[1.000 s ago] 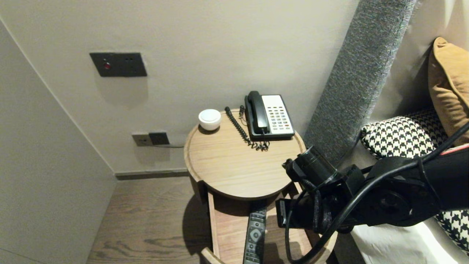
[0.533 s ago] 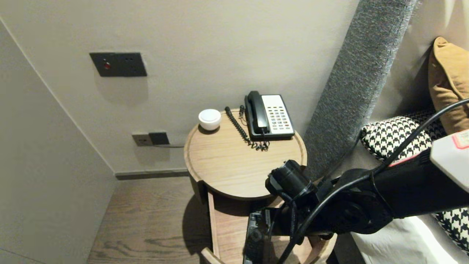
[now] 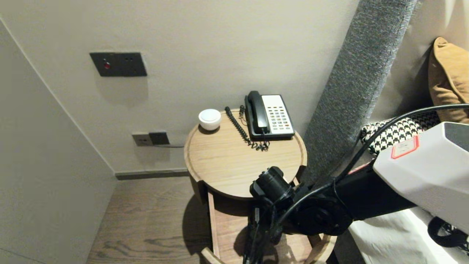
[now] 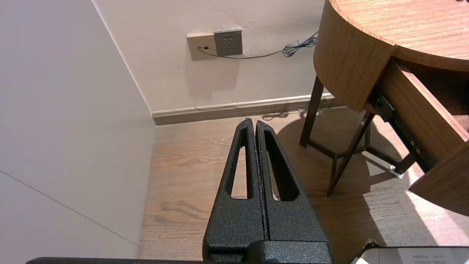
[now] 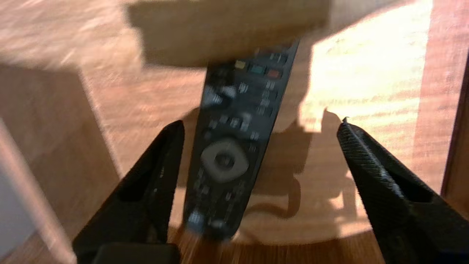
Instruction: Take the remote control out of the drawer one by one and place them on the table
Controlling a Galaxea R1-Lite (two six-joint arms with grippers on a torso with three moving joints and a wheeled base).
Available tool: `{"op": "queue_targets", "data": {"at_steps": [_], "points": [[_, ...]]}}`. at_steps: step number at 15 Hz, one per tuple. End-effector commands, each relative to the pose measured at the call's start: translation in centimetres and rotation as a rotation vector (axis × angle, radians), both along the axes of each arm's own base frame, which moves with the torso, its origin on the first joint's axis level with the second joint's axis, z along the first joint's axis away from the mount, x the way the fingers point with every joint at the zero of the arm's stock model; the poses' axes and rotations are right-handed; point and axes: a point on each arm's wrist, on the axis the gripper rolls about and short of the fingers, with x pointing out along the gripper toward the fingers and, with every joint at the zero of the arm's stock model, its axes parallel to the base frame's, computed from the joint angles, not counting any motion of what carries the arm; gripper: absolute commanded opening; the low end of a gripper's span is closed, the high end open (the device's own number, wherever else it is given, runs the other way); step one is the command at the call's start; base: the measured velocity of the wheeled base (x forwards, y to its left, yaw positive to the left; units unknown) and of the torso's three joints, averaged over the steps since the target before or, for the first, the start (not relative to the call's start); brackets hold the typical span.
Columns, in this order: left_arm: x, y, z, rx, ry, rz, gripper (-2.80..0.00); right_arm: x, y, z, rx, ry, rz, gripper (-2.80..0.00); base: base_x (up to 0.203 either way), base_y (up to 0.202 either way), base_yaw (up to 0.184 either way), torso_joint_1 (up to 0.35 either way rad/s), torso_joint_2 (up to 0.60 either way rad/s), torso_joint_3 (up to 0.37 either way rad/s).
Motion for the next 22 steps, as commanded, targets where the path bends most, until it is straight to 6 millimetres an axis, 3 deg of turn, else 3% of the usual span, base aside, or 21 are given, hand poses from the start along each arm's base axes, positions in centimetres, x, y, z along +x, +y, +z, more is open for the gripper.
{"op": "queue_targets", "data": {"at_steps": [1, 22], "points": [[0.0, 0.0, 0.0, 0.001, 0.000, 0.000, -2.80, 0.6, 0.5, -1.2, -0.025, 0.007, -0.013, 0.00, 0.000, 0.000, 0.000, 0.000, 0.00, 0.000], [0.0, 0.0, 0.0, 0.001, 0.000, 0.000, -2.80, 2.2, 2.1, -4.8, -0.026, -0.034, -0.038, 0.00, 0.000, 0.000, 0.000, 0.000, 0.00, 0.000]]}}
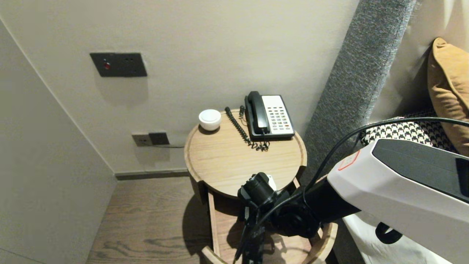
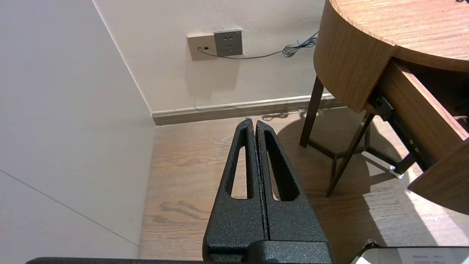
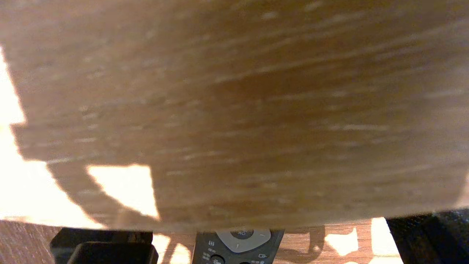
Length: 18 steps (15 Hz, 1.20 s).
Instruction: Take the remote control out of the drawer one by one and place them on the table
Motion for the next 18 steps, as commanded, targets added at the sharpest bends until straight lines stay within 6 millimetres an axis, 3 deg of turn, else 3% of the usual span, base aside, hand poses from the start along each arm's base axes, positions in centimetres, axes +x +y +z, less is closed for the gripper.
{"op": "queue_targets", "data": {"at_steps": [1, 8, 18], "points": [[0.0, 0.0, 0.0, 0.001, 0.000, 0.000, -2.80, 0.1, 0.1, -0.6, -0.005, 0.010, -0.002, 0.00, 0.000, 0.000, 0.000, 0.000, 0.00, 0.000], [0.0, 0.0, 0.0, 0.001, -0.001, 0.000, -2.80, 0.1, 0.2, -1.8, -0.019, 0.027, 0.000, 0.00, 0.000, 0.000, 0.000, 0.000, 0.00, 0.000], [0.0, 0.0, 0.0, 0.001, 0.000, 0.000, -2.80, -1.2, -0.5, 1.0, -0.001, -0.020, -0.001, 0.00, 0.000, 0.000, 0.000, 0.000, 0.00, 0.000]]}}
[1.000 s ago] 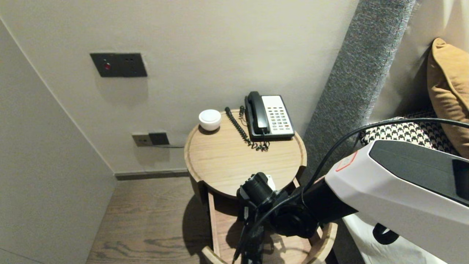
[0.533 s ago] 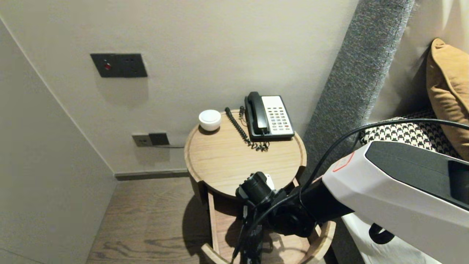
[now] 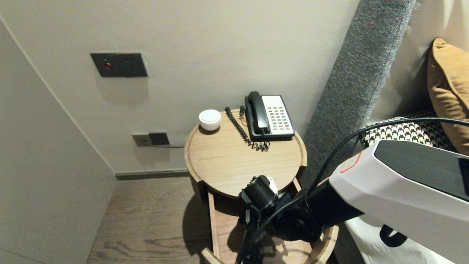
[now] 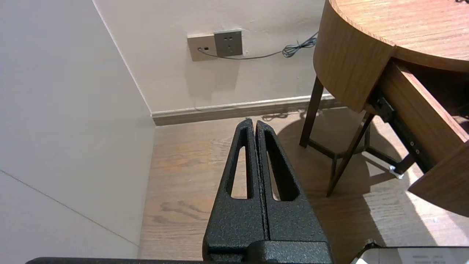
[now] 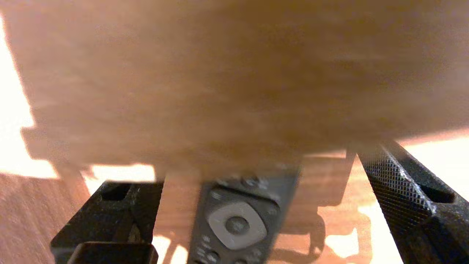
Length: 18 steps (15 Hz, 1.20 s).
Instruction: Take the remote control out of the drawer one by one and place them on the table
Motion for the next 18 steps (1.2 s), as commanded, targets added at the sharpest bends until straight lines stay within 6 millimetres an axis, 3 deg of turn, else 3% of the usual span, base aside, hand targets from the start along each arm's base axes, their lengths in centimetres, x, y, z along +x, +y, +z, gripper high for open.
{"op": "queue_targets", "data": {"at_steps": [1, 7, 12, 18], "points": [[0.0, 0.0, 0.0, 0.000, 0.000, 0.000, -2.80, -0.4, -0.3, 1.8, 0.026, -0.036, -0.006, 0.00, 0.000, 0.000, 0.000, 0.000, 0.00, 0.000], [0.0, 0.0, 0.0, 0.000, 0.000, 0.000, -2.80, -0.3, -0.1, 2.3, 0.033, -0.077, -0.013, 0.00, 0.000, 0.000, 0.000, 0.000, 0.00, 0.000], [0.0, 0.0, 0.0, 0.000, 0.000, 0.000, -2.80, 0.1, 0.8, 0.9, -0.016, -0.153, -0.034, 0.00, 0.000, 0.000, 0.000, 0.000, 0.00, 0.000], [0.0, 0.0, 0.0, 0.000, 0.000, 0.000, -2.80, -0.2, -0.1, 0.2, -0.049, -0.142, -0.051, 0.00, 0.000, 0.000, 0.000, 0.000, 0.00, 0.000]]}}
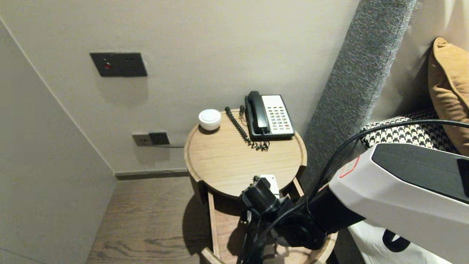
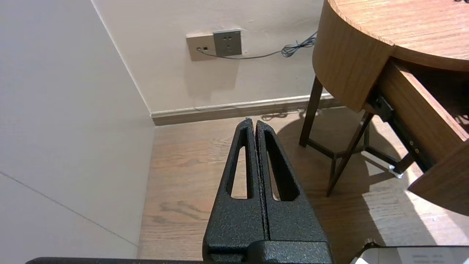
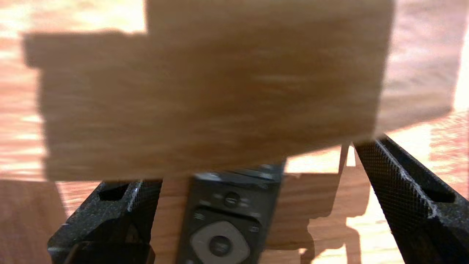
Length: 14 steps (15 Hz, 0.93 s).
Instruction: Take the remote control out of the drawer one by one and place them on the table
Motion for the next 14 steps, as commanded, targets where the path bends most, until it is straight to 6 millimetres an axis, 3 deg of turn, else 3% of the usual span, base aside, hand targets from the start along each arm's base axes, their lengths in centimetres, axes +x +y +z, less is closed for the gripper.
{"op": "queue_targets", "data": {"at_steps": [1, 10, 14], "points": [[0.0, 0.0, 0.0, 0.000, 0.000, 0.000, -2.80, -0.2, -0.5, -0.2, -0.009, 0.009, -0.010, 0.00, 0.000, 0.000, 0.000, 0.000, 0.00, 0.000], [0.0, 0.0, 0.0, 0.000, 0.000, 0.000, -2.80, -0.7, -2.7, 0.2, -0.023, 0.026, -0.046, 0.00, 0.000, 0.000, 0.000, 0.000, 0.00, 0.000], [0.0, 0.0, 0.0, 0.000, 0.000, 0.000, -2.80, -1.0, -2.2, 0.7, 0.006, 0.016, -0.030, 0.00, 0.000, 0.000, 0.000, 0.000, 0.00, 0.000]]}}
